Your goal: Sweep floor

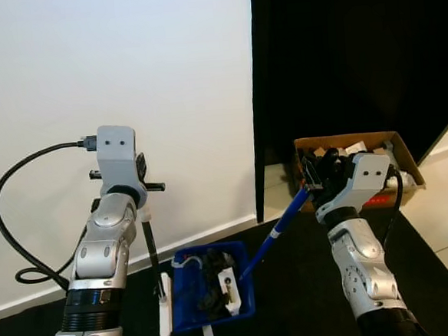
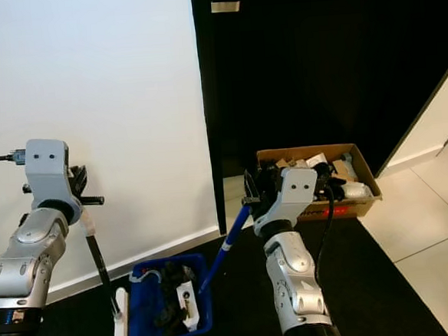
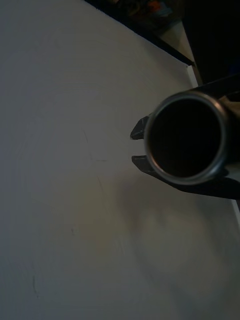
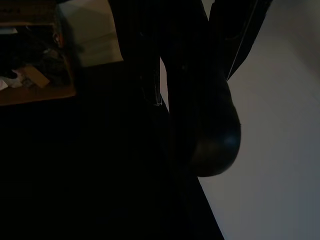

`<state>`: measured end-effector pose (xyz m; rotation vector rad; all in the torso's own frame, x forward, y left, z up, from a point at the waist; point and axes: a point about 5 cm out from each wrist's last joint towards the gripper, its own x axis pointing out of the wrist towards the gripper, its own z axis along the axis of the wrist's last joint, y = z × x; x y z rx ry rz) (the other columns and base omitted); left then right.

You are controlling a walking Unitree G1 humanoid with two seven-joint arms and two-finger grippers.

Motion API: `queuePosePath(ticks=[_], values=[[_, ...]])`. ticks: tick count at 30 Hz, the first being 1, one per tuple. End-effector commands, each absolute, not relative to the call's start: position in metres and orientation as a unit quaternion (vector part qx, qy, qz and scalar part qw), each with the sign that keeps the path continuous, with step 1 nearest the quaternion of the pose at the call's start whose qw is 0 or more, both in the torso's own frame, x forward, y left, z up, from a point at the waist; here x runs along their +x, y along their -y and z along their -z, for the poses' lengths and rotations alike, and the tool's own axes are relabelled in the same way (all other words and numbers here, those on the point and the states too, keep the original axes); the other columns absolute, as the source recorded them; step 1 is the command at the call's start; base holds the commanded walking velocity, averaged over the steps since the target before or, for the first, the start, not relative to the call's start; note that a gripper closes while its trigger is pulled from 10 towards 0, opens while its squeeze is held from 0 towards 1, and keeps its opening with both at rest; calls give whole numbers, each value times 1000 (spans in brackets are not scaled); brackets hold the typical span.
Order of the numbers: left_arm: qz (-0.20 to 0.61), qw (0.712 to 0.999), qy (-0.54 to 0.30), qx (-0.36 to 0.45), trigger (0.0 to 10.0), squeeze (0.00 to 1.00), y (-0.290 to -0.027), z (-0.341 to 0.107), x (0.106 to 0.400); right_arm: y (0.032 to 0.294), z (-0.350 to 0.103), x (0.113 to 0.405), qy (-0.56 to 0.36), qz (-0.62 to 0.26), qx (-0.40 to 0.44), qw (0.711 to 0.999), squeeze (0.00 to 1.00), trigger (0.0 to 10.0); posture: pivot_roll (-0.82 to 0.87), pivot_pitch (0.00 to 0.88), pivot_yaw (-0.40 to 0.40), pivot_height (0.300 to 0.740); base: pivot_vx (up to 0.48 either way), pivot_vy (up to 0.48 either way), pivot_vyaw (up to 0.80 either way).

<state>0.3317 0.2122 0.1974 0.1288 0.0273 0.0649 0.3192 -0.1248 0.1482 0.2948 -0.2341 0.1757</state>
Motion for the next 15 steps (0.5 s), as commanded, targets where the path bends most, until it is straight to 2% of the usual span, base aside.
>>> queuePosePath(ticks=[1, 3, 15], values=[[-43, 996, -16, 71, 10000, 0, -216, -195, 330, 120, -151, 318, 123, -98, 159, 975, 0, 10000, 49, 157, 88, 740, 259, -251, 0], [-44, 997, -12, 68, 10000, 0, -216, -196, 330, 120, -151, 318, 123, -98, 159, 975, 0, 10000, 49, 157, 88, 740, 253, -249, 0], [-47, 997, -6, 54, 10000, 0, -216, -197, 329, 121, -151, 318, 123, -97, 159, 975, 0, 10000, 47, 163, 86, 740, 0, 0, 0]])
